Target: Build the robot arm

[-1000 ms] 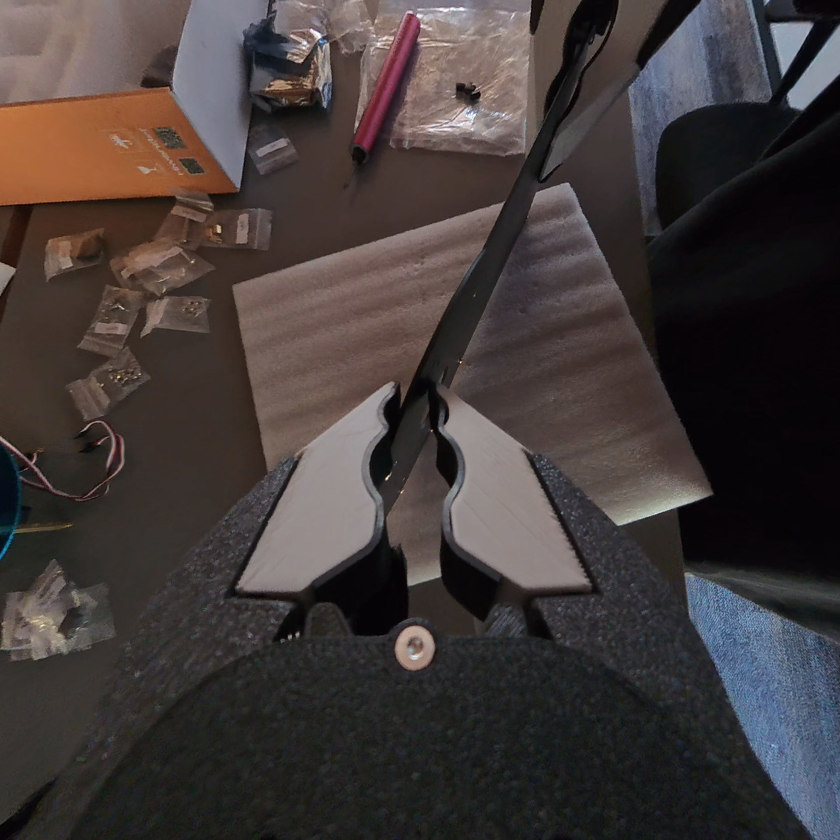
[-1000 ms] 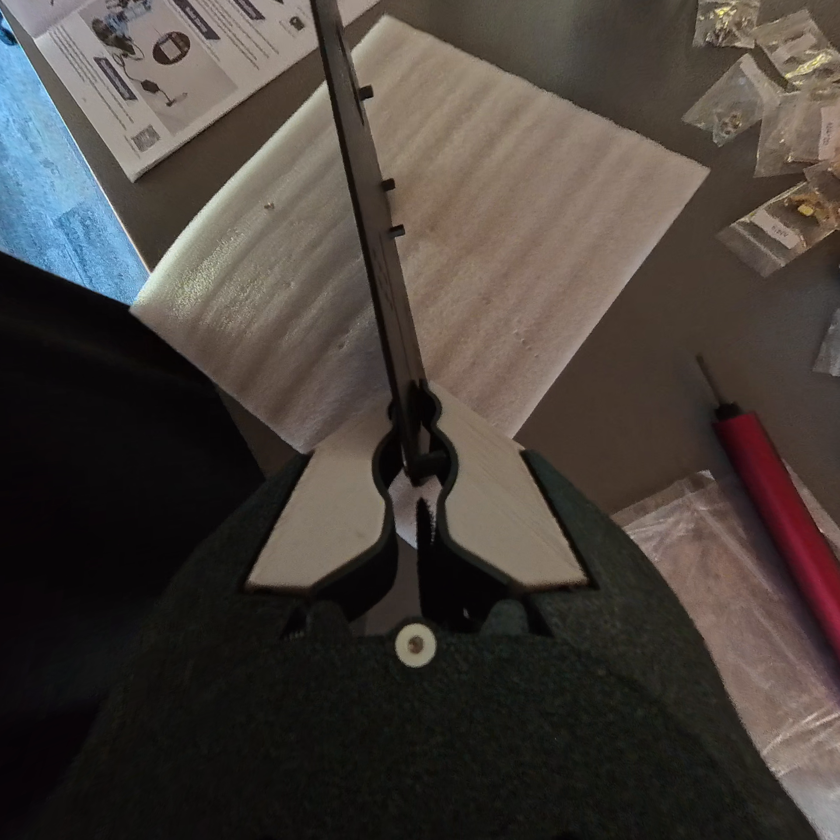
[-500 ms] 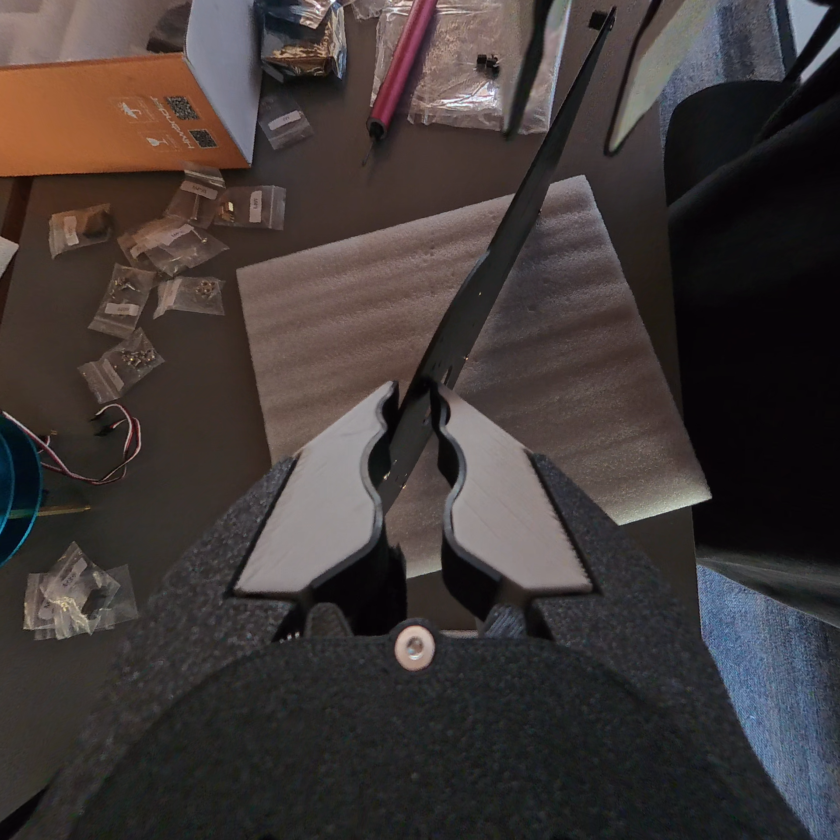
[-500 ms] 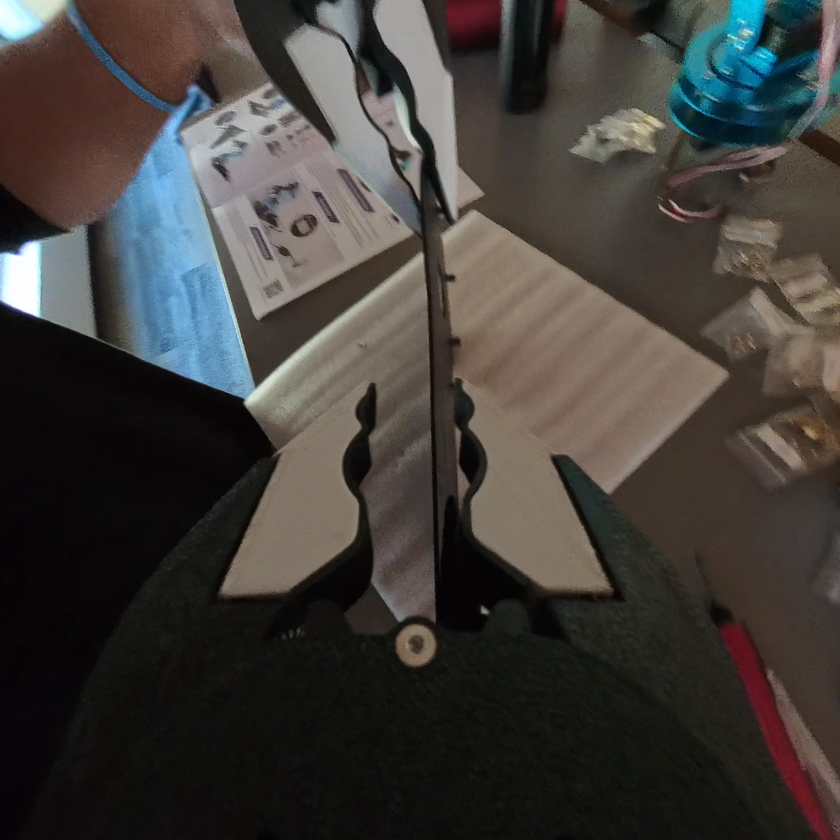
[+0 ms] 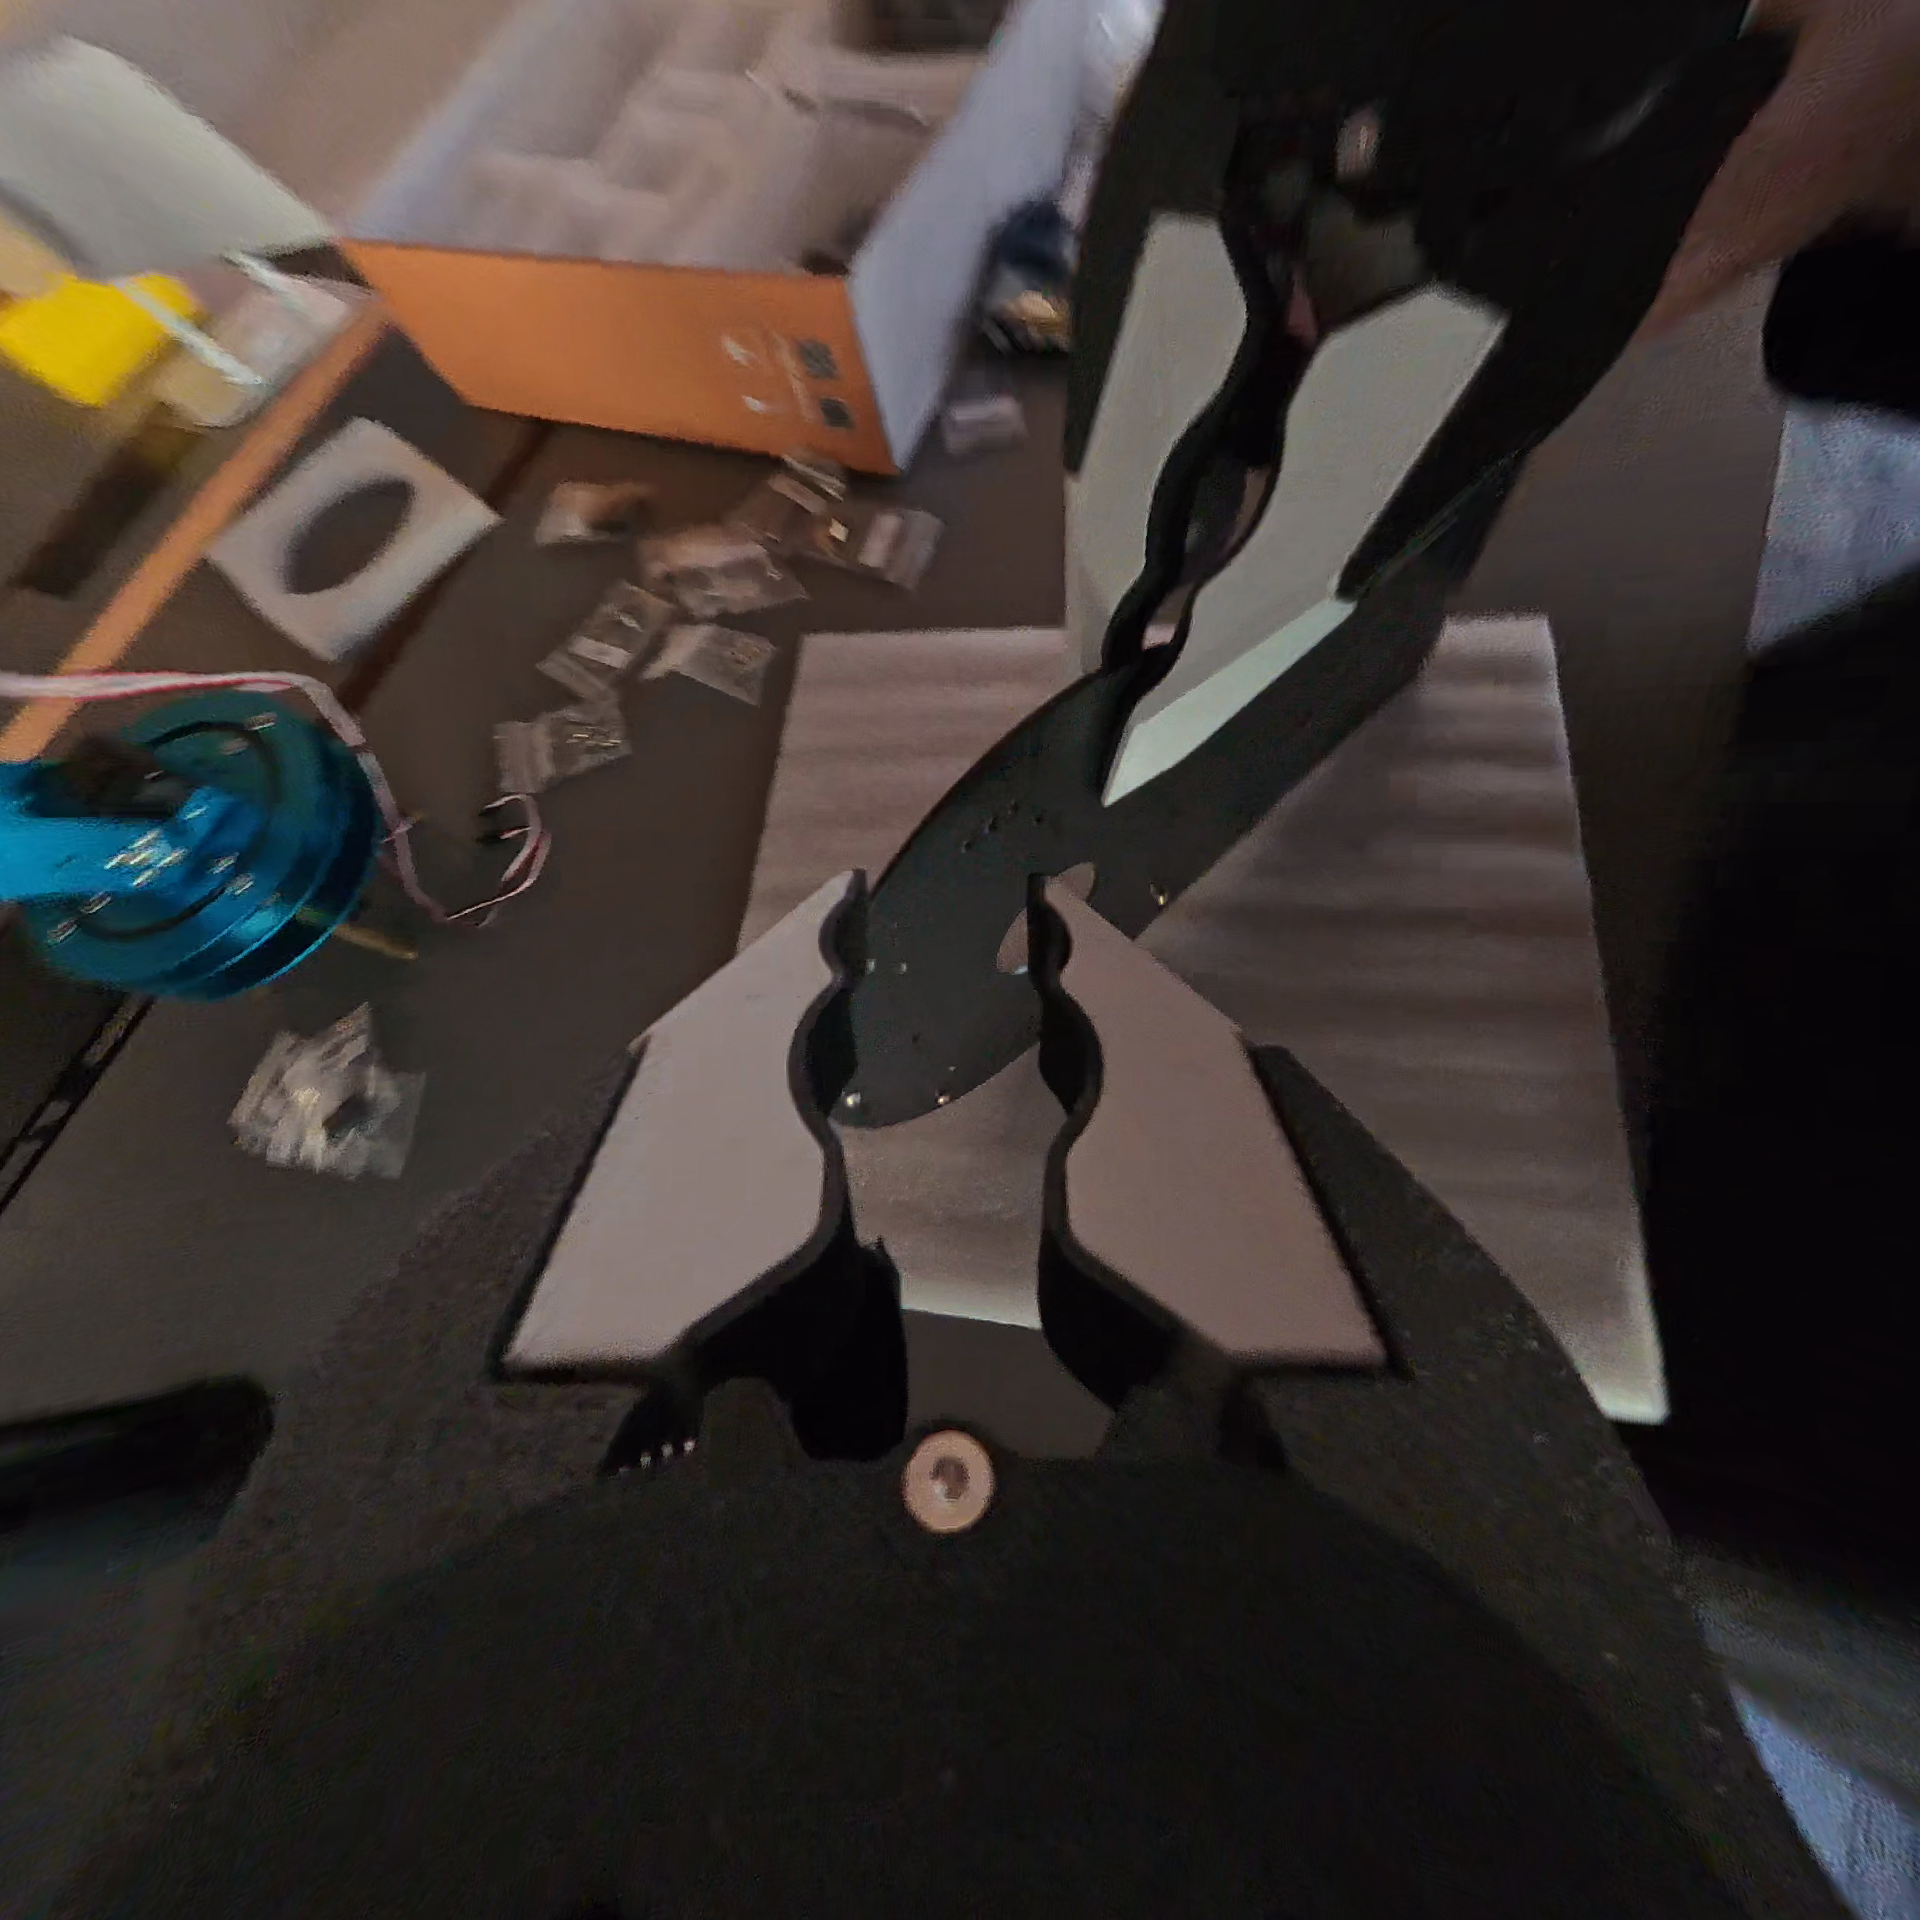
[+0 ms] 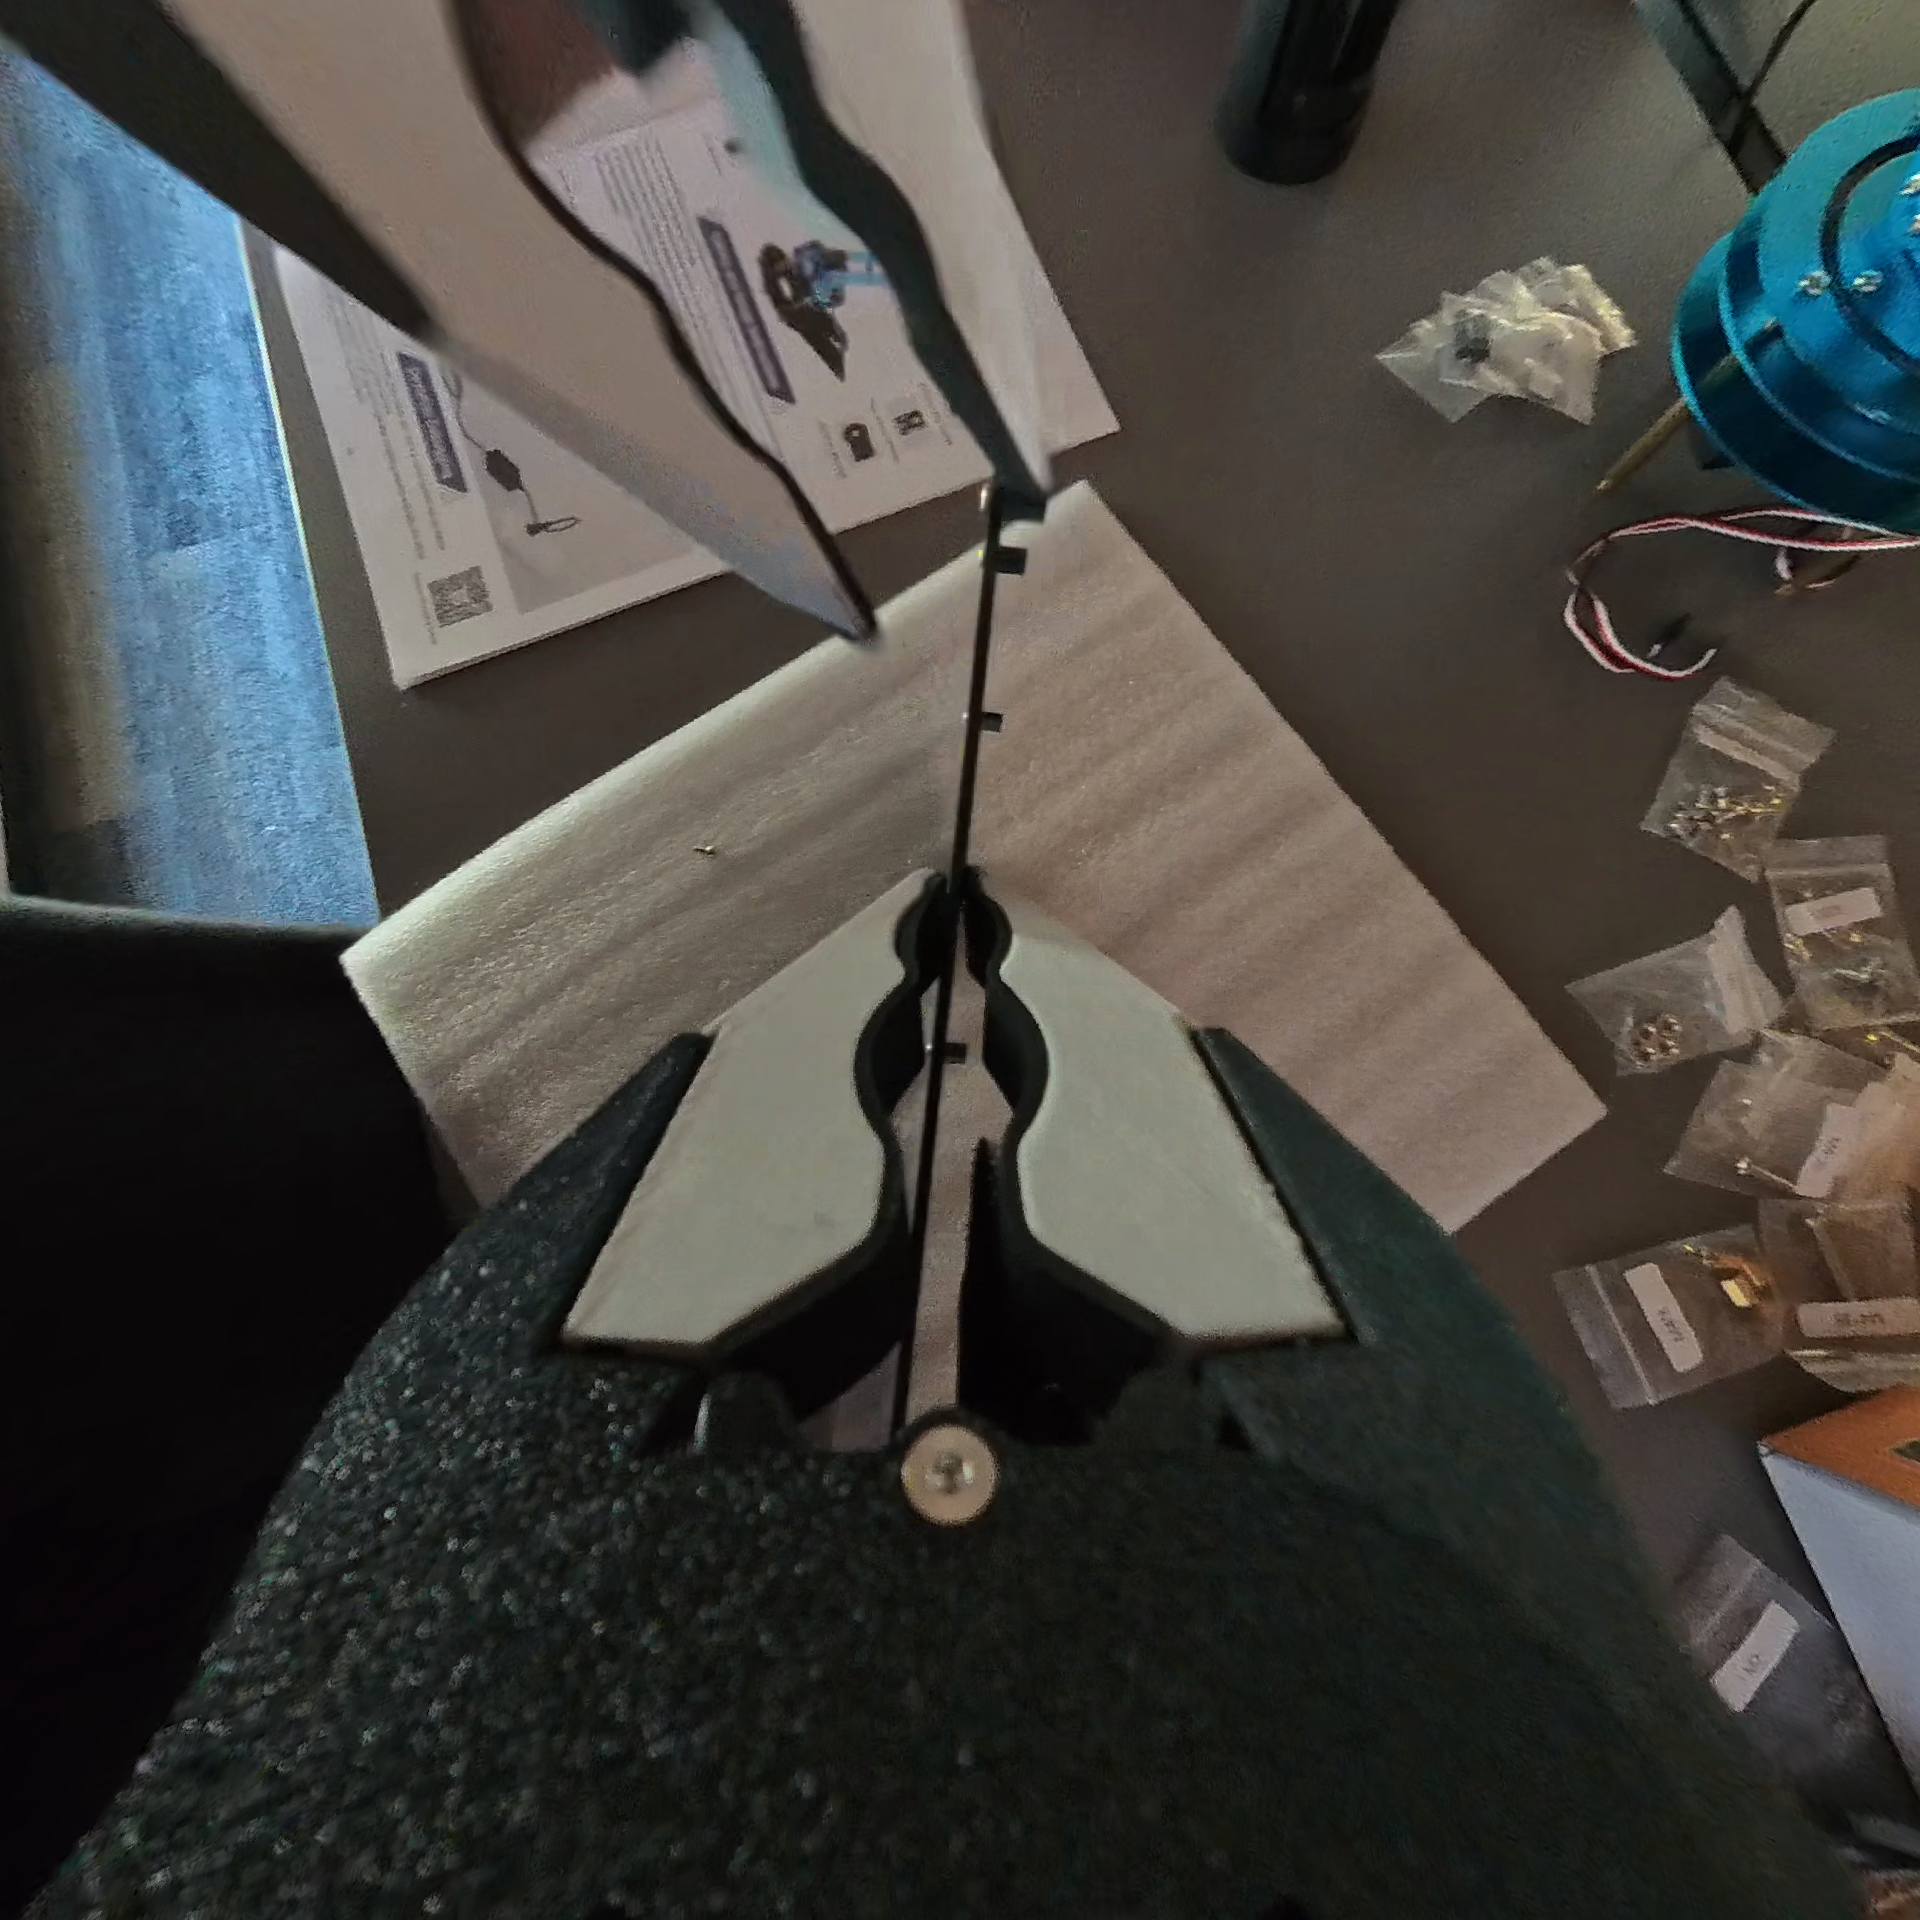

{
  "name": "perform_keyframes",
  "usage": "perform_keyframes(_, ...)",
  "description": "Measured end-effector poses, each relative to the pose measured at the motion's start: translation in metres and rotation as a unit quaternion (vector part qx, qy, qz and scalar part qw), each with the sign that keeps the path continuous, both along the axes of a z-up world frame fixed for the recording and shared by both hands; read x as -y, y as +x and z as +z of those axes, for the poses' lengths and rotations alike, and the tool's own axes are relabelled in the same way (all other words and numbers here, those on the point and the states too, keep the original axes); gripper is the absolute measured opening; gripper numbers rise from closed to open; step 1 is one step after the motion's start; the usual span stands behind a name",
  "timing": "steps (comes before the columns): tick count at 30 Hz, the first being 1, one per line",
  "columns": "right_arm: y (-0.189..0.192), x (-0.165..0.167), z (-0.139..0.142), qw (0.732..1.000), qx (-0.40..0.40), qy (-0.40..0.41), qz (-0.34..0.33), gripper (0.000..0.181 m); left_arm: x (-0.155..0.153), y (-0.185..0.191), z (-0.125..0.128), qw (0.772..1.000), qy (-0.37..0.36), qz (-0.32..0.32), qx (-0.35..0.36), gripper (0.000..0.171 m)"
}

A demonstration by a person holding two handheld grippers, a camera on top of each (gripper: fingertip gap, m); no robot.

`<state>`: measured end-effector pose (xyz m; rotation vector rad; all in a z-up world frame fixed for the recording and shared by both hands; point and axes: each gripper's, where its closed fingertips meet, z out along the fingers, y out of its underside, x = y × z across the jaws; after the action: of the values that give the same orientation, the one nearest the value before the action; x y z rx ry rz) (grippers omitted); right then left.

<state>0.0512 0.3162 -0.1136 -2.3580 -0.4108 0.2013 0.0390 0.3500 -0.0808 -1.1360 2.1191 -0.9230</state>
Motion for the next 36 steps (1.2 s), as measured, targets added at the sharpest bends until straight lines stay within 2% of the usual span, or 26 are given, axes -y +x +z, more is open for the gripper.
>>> perform_keyframes(2, -0.001, 0.001, 0.0, 1.0, -0.006, 0.001, 0.001, 0.003, -0.01, -0.017, 0.018, 0.995, -0.033, 0.081, 0.051, 0.029)
perform_keyframes(4, -0.005, 0.001, 0.0, 1.0, -0.012, -0.005, 0.002, 0.003, -0.019, -0.04, 0.015, 0.978, -0.082, 0.181, 0.069, 0.026)
perform_keyframes(6, -0.004, 0.001, 0.0, 1.0, -0.003, -0.006, 0.001, 0.003, -0.006, -0.064, -0.023, 0.961, -0.137, 0.239, 0.006, 0.024)
perform_keyframes(8, -0.001, 0.001, 0.0, 1.0, 0.006, -0.01, -0.008, 0.003, 0.013, -0.077, -0.063, 0.945, -0.157, 0.284, -0.048, 0.024)
perform_keyframes(10, -0.003, 0.001, 0.0, 1.0, 0.003, -0.023, -0.009, 0.003, 0.033, -0.078, -0.087, 0.939, -0.164, 0.297, -0.066, 0.021)
perform_keyframes(13, -0.003, 0.002, -0.001, 0.999, 0.02, -0.036, -0.004, 0.003, 0.037, -0.076, -0.109, 0.933, -0.148, 0.316, -0.091, 0.022)
perform_keyframes(17, -0.005, 0.002, -0.001, 0.999, 0.024, -0.044, 0.005, 0.003, 0.037, -0.068, -0.119, 0.929, -0.173, 0.308, -0.112, 0.024)
perform_keyframes(22, -0.005, 0.002, -0.001, 0.998, 0.025, -0.049, 0.01, 0.003, 0.041, -0.069, -0.136, 0.931, -0.155, 0.296, -0.146, 0.024)
perform_keyframes(29, -0.004, 0.002, -0.001, 0.998, 0.021, -0.052, 0.008, 0.003, 0.061, -0.078, -0.131, 0.939, -0.169, 0.261, -0.146, 0.018)
perform_keyframes(33, -0.007, 0.002, -0.001, 0.998, 0.023, -0.053, 0.01, 0.003, 0.056, -0.091, -0.131, 0.934, -0.155, 0.288, -0.145, 0.019)
perform_keyframes(36, -0.01, 0.003, -0.002, 0.998, 0.018, -0.056, 0.014, 0.004, 0.047, -0.093, -0.124, 0.92, -0.159, 0.339, -0.119, 0.018)
